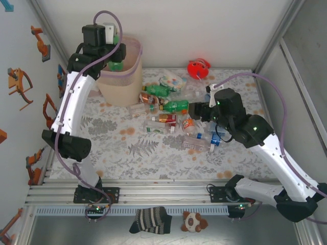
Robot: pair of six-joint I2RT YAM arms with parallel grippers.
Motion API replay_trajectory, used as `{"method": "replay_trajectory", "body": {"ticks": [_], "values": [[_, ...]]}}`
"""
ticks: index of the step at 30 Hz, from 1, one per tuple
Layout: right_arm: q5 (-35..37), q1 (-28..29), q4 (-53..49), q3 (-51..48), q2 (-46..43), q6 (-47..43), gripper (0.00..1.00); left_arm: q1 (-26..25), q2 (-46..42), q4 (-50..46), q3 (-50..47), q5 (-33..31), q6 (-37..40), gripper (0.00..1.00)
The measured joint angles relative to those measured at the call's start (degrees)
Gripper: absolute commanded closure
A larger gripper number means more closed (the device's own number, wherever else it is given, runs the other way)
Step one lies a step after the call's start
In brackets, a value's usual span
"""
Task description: Put the plastic bottles in the bin
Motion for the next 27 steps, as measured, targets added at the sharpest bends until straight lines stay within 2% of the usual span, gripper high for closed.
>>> {"method": "replay_trajectory", "body": {"ticks": [16,27], "values": [[0.00,0.00,-1.11,0.44,-0.68,1.53,0.21,4.11,17.18,-0.81,10.95,10.82,4.26,0.47],[-0.04,0.00,-1.11,0.42,-1.03,3.06,0.22,4.46,22.58,-5.88,12.20,14.71,4.79,0.48]]}}
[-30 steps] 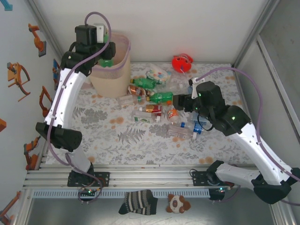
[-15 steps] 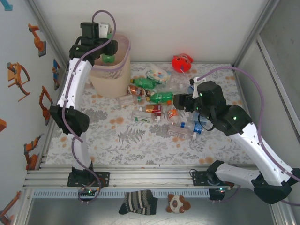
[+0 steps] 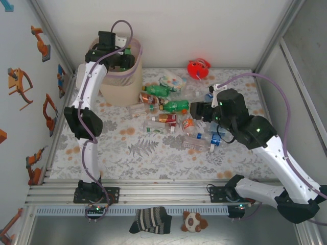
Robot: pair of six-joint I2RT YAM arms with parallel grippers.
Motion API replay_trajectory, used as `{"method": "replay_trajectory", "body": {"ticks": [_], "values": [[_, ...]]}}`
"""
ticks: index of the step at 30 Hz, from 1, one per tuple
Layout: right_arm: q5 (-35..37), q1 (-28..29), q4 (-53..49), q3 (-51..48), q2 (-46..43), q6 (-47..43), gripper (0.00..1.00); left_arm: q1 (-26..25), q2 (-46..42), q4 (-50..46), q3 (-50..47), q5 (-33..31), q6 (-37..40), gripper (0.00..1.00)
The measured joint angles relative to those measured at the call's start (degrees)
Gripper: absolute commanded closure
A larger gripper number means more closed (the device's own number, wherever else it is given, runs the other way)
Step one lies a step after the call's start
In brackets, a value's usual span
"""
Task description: Put the plastic bottles in the bin
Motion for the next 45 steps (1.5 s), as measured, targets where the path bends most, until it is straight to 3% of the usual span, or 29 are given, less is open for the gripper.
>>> {"method": "replay_trajectory", "body": {"ticks": [24,34,45], "values": [[-0.61,0.00,0.24,-2.16,-0.55,1.60,0.22,1.22,8.87,-7.19,4.87,4.63,-5.86,0.50],[-0.61,0.00,0.26,-2.19,-1.40,1.64,0.22,1.51,9.97,-9.44,6.25,4.57,-5.88,0.43],[-0.63,0.00,0.26,-2.16,-1.31,2.01,0.23,1.70,9.90,-9.73,6.43,4.55,-5.99,0.26]]}}
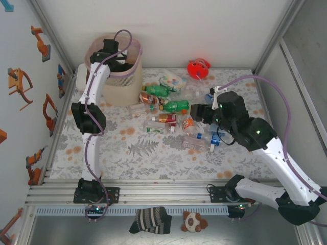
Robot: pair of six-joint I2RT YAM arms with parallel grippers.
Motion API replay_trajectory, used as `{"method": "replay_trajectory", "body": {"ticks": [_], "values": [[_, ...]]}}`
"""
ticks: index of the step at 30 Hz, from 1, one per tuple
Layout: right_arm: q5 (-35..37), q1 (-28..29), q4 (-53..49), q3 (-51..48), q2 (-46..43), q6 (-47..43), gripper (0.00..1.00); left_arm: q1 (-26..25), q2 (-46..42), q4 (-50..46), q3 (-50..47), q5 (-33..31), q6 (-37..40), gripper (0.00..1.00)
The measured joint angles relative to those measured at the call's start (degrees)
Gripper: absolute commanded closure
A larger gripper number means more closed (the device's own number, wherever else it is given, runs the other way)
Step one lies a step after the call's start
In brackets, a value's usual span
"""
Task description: Put the plastic bottles in the bin
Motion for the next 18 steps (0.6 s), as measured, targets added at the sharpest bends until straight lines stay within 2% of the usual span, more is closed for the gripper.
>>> {"method": "replay_trajectory", "body": {"ticks": [8,18], "values": [[0.02,0.00,0.02,0.00,0.00,0.00,0.23,0.55,-0.96,1.22,-0.02,0.26,-0.22,0.19],[0.13,0.00,0.57,0.00,1.07,-0.04,0.22,0.96,-7.21,2.56,-0.02,1.62,-0.63,0.21]]}}
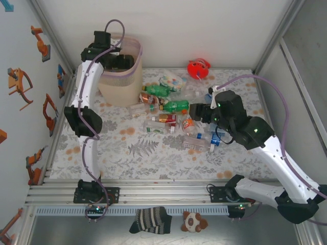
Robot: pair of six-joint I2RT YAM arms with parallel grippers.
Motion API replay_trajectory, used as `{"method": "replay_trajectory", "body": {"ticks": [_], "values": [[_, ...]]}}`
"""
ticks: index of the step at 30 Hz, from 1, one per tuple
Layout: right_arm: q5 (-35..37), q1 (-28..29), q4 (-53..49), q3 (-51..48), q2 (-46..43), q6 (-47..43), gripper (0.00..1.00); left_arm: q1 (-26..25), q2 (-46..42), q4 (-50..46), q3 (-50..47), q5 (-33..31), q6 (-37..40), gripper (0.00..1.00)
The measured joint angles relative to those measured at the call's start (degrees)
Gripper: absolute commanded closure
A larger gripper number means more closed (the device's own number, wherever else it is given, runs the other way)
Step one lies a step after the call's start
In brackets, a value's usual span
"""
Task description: Put the plastic bottles in the bin
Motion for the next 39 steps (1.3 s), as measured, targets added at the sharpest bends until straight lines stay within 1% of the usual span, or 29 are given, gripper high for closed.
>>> {"method": "replay_trajectory", "body": {"ticks": [8,16,21,26,29,32,34,39], "values": [[1.84,0.00,0.31,0.00,0.11,-0.68,0.21,0.00,-6.47,0.85,-0.26,2.27,-0.76,0.23],[2.91,-1.88,0.37,-0.22,0.09,-0.76,0.21,0.00,-14.40,1.22,-4.61,4.90,-1.11,0.23],[1.90,-4.07,0.28,-1.79,0.63,0.00,0.21,-0.04,-21.42,3.19,-12.66,6.34,-1.77,0.23],[0.39,-5.25,0.76,-4.00,2.45,3.39,0.19,-0.07,-29.73,7.87,-25.77,7.17,-2.25,0.23],[0.02,-5.25,1.29,-7.26,2.93,8.44,0.19,-0.07,-34.53,11.37,-34.69,7.21,-2.27,0.22],[0.15,-5.25,1.36,-10.03,3.82,16.15,0.19,-0.07,-38.97,14.58,-43.30,7.21,-2.29,0.22],[0.44,-5.25,1.18,-11.37,4.74,23.26,0.19,-0.07,-41.40,16.28,-48.11,7.21,-2.36,0.22],[0.28,-5.25,-0.46,-13.97,8.07,41.77,0.23,-0.07,-44.83,19.12,-54.77,7.23,-3.21,0.21]]}}
